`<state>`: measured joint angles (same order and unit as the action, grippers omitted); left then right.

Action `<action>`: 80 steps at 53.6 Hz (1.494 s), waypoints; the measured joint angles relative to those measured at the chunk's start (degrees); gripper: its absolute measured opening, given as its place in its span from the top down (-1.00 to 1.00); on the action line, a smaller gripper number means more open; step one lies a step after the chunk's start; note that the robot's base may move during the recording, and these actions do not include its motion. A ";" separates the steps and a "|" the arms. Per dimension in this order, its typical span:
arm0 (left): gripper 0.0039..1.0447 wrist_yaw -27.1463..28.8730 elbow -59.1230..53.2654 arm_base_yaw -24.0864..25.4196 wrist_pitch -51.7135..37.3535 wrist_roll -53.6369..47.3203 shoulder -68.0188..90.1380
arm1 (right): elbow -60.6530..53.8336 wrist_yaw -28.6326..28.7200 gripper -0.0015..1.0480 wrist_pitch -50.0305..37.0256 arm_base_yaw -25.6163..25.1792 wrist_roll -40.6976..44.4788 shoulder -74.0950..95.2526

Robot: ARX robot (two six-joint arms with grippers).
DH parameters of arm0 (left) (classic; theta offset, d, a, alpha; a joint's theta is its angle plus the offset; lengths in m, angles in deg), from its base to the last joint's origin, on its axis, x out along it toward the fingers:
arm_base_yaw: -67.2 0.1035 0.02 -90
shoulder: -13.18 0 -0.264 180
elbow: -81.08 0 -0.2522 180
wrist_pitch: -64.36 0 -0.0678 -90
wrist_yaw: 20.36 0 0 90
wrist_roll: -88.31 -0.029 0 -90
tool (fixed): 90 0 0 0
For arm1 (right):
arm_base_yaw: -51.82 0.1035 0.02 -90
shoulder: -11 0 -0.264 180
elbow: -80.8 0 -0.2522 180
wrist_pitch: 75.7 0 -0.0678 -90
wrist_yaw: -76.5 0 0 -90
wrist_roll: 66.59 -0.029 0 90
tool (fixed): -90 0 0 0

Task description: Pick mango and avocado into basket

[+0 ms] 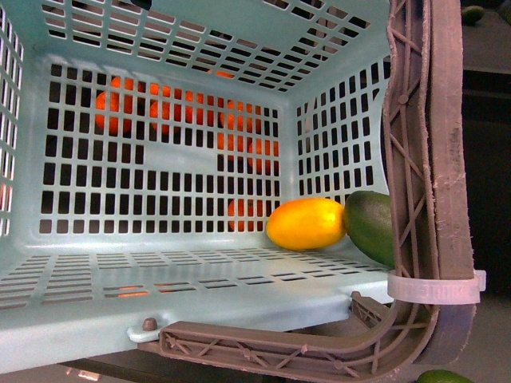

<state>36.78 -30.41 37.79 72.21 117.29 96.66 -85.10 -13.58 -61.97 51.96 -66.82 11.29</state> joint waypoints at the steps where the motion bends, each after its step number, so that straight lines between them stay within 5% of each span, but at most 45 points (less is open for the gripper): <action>1: 0.75 0.02 0.00 0.00 0.00 0.00 0.00 | 0.00 0.00 0.96 0.00 0.00 0.00 0.00; 33: 0.75 -0.79 0.00 -0.63 0.00 -0.22 0.00 | 0.00 -0.24 -0.88 0.04 -0.02 0.00 -0.04; 80: 0.75 -0.20 0.00 -0.07 0.00 0.22 0.04 | 0.00 -0.07 -0.85 0.15 -0.07 0.04 -0.04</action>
<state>36.59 -30.41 37.73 72.21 117.50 96.70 -85.10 -13.65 -61.82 51.89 -66.77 11.25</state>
